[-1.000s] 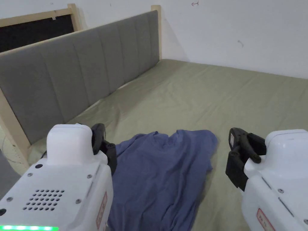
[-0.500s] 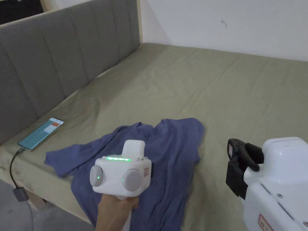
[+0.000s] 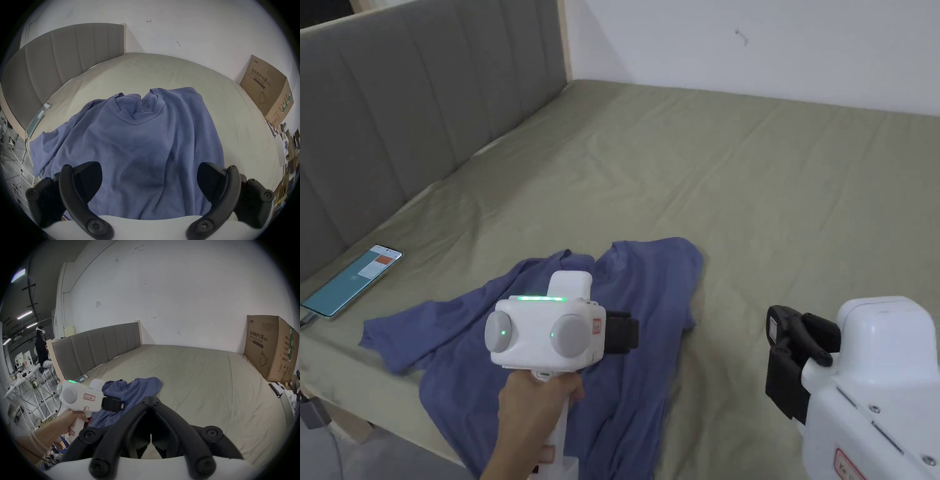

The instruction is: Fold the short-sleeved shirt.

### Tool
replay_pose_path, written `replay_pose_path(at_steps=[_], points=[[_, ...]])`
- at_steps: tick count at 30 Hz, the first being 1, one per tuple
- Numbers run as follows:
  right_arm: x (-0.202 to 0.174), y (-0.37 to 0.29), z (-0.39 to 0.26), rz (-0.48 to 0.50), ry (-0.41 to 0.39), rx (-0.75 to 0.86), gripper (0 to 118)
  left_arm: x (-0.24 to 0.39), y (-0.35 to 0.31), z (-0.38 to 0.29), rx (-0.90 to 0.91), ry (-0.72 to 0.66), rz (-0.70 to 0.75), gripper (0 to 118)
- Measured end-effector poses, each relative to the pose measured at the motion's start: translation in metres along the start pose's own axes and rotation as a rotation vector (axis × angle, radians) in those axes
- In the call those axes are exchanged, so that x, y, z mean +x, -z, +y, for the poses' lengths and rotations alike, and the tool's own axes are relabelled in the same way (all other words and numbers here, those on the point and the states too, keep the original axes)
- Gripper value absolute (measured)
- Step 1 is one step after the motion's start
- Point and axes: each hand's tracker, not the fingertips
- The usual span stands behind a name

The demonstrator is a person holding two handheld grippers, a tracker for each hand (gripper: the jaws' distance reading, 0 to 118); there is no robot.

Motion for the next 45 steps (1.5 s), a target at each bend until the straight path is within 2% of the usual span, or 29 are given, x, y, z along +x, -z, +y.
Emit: replay_pose_path(at_steps=[3, 4, 5, 7, 10, 11, 12, 14, 15, 22, 26, 31, 35, 39, 42, 45], points=[[-0.001, 0.001, -0.002, 0.011, -0.002, -0.016, 0, 0.011, 0.024, -0.002, -0.075, 0.019, -0.026, 112], [-0.001, 0.001, -0.004, 0.014, -0.005, -0.022, 0, 0.015, 0.036, -0.005, -0.129, 0.018, -0.016, 103], [-0.001, 0.002, -0.005, 0.017, -0.008, -0.03, 0, 0.019, 0.047, -0.011, -0.175, 0.027, 0.032, 101], [0.0, 0.002, -0.007, 0.011, -0.015, -0.043, 0, 0.03, 0.042, -0.01, -0.115, 0.057, 0.087, 97], [0.006, 0.004, -0.011, -0.013, 0.005, -0.062, 0, 0.022, 0.032, 0.0, -0.118, 0.007, 0.07, 56], [0.009, 0.005, -0.012, -0.012, 0.03, -0.071, 0, 0.018, 0.029, 0.003, -0.112, -0.023, 0.075, 26], [0.012, 0.005, -0.013, -0.015, 0.059, -0.077, 0, 0.012, 0.028, 0.004, -0.105, -0.043, 0.082, 0], [0.017, 0.004, -0.014, -0.007, 0.101, -0.077, 0, 0.001, 0.029, 0.004, -0.111, -0.05, 0.115, 0], [0.02, 0.002, -0.015, -0.008, 0.112, -0.075, 0, -0.007, 0.033, 0.005, -0.137, -0.125, 0.013, 0], [0.043, -0.017, -0.012, -0.061, 0.147, -0.047, 0, -0.028, 0.007, 0.015, -0.105, -0.246, -0.08, 0], [0.066, -0.03, -0.011, -0.106, 0.218, -0.017, 0, -0.041, -0.025, 0.021, -0.053, -0.35, -0.16, 0], [0.089, -0.049, -0.01, -0.146, 0.274, 0.024, 0, -0.027, -0.072, 0.045, 0.039, -0.265, -0.151, 0], [0.102, -0.066, -0.006, -0.176, 0.288, 0.059, 0, 0.0, -0.113, 0.079, 0.159, -0.28, -0.249, 0], [0.116, -0.086, -0.004, -0.208, 0.32, 0.099, 0, 0.067, -0.166, 0.119, 0.253, -0.094, -0.301, 0], [0.128, -0.101, -0.003, -0.246, 0.331, 0.125, 0, 0.122, -0.205, 0.139, 0.319, -0.028, -0.452, 0], [0.142, -0.121, -0.001, -0.297, 0.36, 0.162, 0, 0.187, -0.24, 0.151, 0.374, 0.116, -0.543, 0]])
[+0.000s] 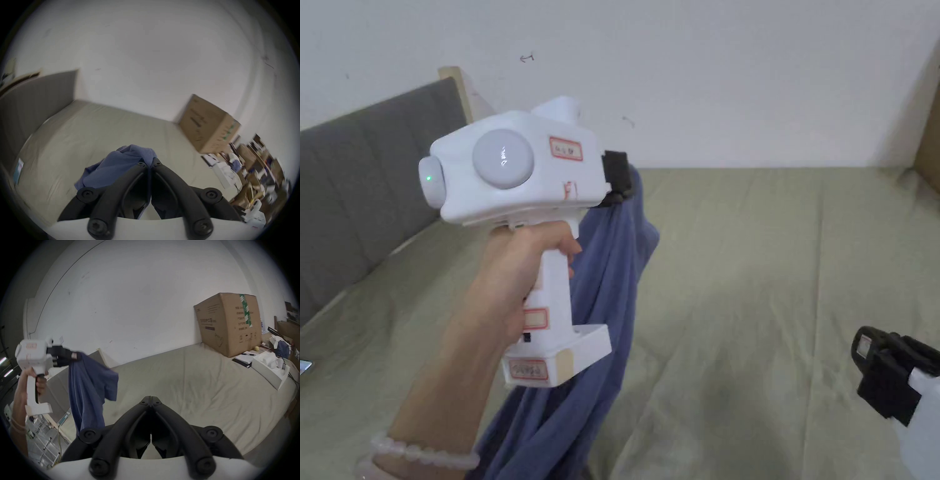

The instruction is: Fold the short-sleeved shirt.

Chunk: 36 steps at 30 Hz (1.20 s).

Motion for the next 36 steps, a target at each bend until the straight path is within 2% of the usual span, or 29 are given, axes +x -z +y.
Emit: replay_pose_path(at_steps=[2, 4, 9, 12, 15, 17, 19, 20, 23, 26, 27, 28, 30, 31, 32, 33, 34, 35, 36], points=[[0.015, -0.012, 0.008, -0.034, 0.018, 0.036, 0, 0.043, 0.009, 0.008, 0.015, 0.064, -0.098, 0], [0.028, -0.023, 0.015, -0.081, 0.033, 0.066, 0, 0.077, 0.023, 0.004, -0.009, 0.054, -0.199, 0], [0.062, -0.047, 0.024, -0.177, 0.087, 0.119, 0, 0.13, 0.093, -0.066, -0.203, -0.002, -0.318, 0], [0.081, -0.05, 0.02, -0.221, 0.122, 0.098, 0, 0.144, 0.17, -0.147, -0.391, 0.115, -0.2, 0], [0.097, -0.053, 0.011, -0.257, 0.133, 0.072, 0, 0.138, 0.231, -0.246, -0.687, 0.05, -0.185, 0], [0.105, -0.054, 0.007, -0.274, 0.132, 0.049, 0, 0.139, 0.248, -0.3, -0.787, 0.092, -0.126, 0], [0.118, -0.053, 0.004, -0.294, 0.125, 0.033, 0, 0.143, 0.25, -0.329, -0.765, 0.204, -0.118, 0], [0.121, -0.053, 0.003, -0.305, 0.124, 0.027, 0, 0.147, 0.244, -0.324, -0.689, 0.237, -0.107, 0], [0.134, -0.048, 0.001, -0.331, 0.149, 0.016, 0, 0.154, 0.243, -0.31, -0.738, 0.276, -0.111, 1], [0.137, -0.043, 0.003, -0.33, 0.168, 0.007, 0, 0.15, 0.244, -0.311, -0.732, 0.24, -0.121, 8], [0.136, -0.042, 0.004, -0.327, 0.164, 0.003, 0, 0.147, 0.242, -0.311, -0.722, 0.234, -0.121, 12], [0.135, -0.04, 0.005, -0.327, 0.153, -0.001, 0, 0.146, 0.24, -0.309, -0.713, 0.22, -0.128, 20], [0.133, -0.038, 0.008, -0.332, 0.136, -0.003, 0, 0.143, 0.233, -0.303, -0.711, 0.175, -0.15, 61], [0.13, -0.038, 0.01, -0.329, 0.133, 0.0, 0, 0.142, 0.23, -0.296, -0.734, 0.144, -0.188, 75], [0.128, -0.038, 0.011, -0.324, 0.132, 0.001, 0, 0.142, 0.226, -0.289, -0.748, 0.132, -0.203, 81], [0.127, -0.038, 0.012, -0.32, 0.132, 0.003, 0, 0.141, 0.221, -0.282, -0.752, 0.132, -0.207, 81], [0.124, -0.038, 0.013, -0.314, 0.13, 0.006, 0, 0.141, 0.213, -0.273, -0.742, 0.134, -0.216, 96], [0.123, -0.039, 0.012, -0.309, 0.124, 0.007, 0, 0.139, 0.202, -0.261, -0.687, 0.148, -0.245, 105], [0.12, -0.038, 0.011, -0.304, 0.115, 0.006, 0, 0.136, 0.191, -0.25, -0.638, 0.16, -0.254, 105]])
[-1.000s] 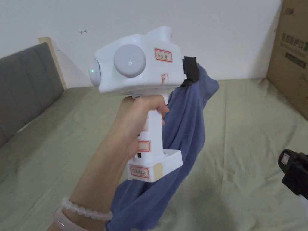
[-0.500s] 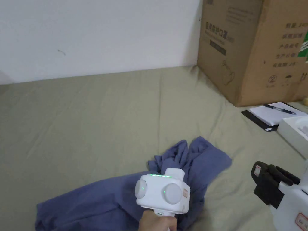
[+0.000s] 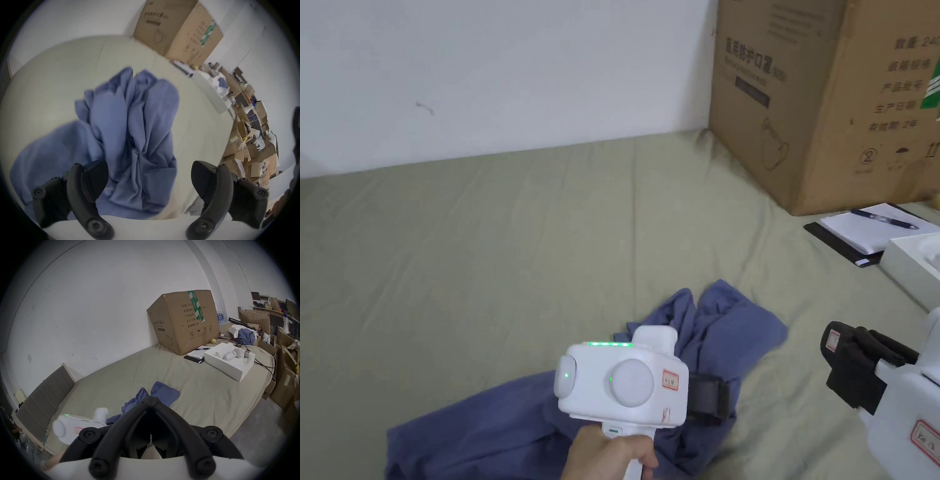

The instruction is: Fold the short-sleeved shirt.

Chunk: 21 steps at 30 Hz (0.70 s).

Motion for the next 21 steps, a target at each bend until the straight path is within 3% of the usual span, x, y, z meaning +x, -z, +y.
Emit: replay_pose_path(at_steps=[4, 8, 9, 10, 11, 12, 13, 17, 21], points=[[-0.015, 0.003, -0.01, 0.028, -0.017, -0.024, 0, -0.019, -0.066, -0.002, 0.135, 0.022, 0.024, 105], [-0.036, 0.009, -0.021, 0.066, -0.035, -0.045, 0, -0.066, -0.116, -0.023, 0.133, -0.036, 0.09, 100], [-0.042, 0.011, -0.023, 0.073, -0.039, -0.05, 0, -0.078, -0.124, -0.033, 0.136, -0.047, 0.127, 88], [-0.048, 0.014, -0.026, 0.08, -0.042, -0.056, 0, -0.093, -0.131, -0.044, 0.144, -0.052, 0.166, 68], [-0.059, 0.015, -0.029, 0.099, -0.049, -0.065, 0, -0.109, -0.136, -0.057, 0.144, -0.069, 0.205, 36], [-0.064, 0.018, -0.032, 0.114, -0.056, -0.079, 0, -0.122, -0.139, -0.067, 0.141, -0.097, 0.235, 14], [-0.071, 0.02, -0.035, 0.121, -0.064, -0.092, 0, -0.138, -0.143, -0.079, 0.128, -0.154, 0.264, 3], [-0.097, 0.028, -0.05, 0.16, -0.141, -0.134, 0, -0.198, -0.159, -0.118, 0.166, -0.39, 0.241, 0], [-0.102, 0.04, -0.061, 0.19, -0.135, -0.175, 0, -0.235, -0.172, -0.118, 0.21, -0.441, 0.425, 1]])
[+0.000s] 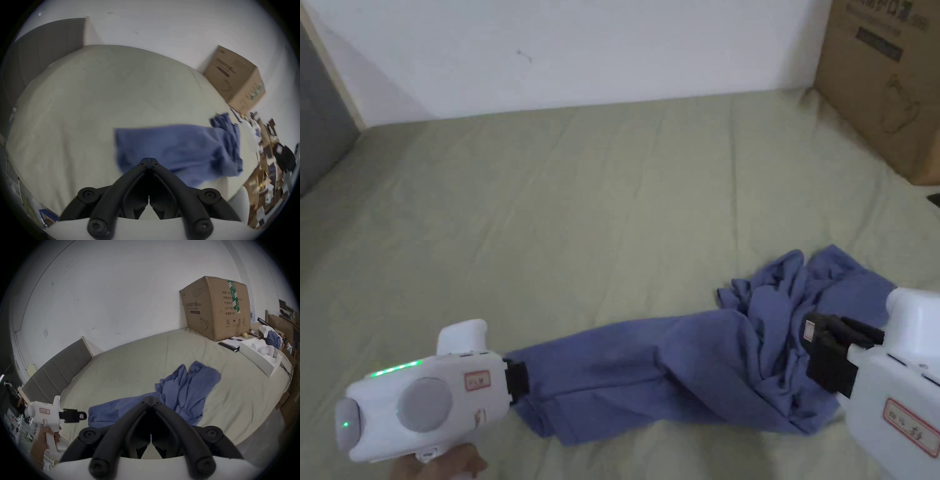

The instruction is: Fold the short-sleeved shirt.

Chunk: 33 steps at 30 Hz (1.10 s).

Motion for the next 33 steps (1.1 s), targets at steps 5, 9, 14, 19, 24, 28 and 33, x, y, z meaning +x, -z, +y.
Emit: replay_pose_path(at_steps=[5, 9, 14, 19, 24, 28, 33], points=[[0.0, 0.011, -0.003, -0.009, -0.008, -0.036, 0, -0.003, 0.015, 0.038, 0.007, -0.007, 0.025, 75], [0.004, 0.014, -0.003, -0.014, 0.007, -0.053, 0, 0.008, 0.042, 0.055, -0.003, -0.005, 0.006, 94], [0.019, 0.019, -0.002, -0.038, 0.0, -0.064, 0, 0.025, 0.09, 0.033, -0.192, -0.008, 0.006, 69], [0.036, 0.031, -0.005, -0.042, 0.036, -0.104, 0, 0.041, 0.095, 0.018, -0.079, 0.012, 0.017, 1], [0.042, 0.038, 0.001, -0.04, -0.001, -0.134, 0, 0.025, 0.095, 0.029, -0.131, -0.128, -0.026, 1], [0.049, 0.064, 0.027, 0.008, -0.071, -0.165, 0, 0.029, 0.088, 0.029, -0.126, -0.056, -0.019, 1], [0.054, 0.132, 0.072, -0.035, -0.248, -0.262, 67, 0.031, 0.09, 0.026, -0.124, -0.032, -0.007, 1]])
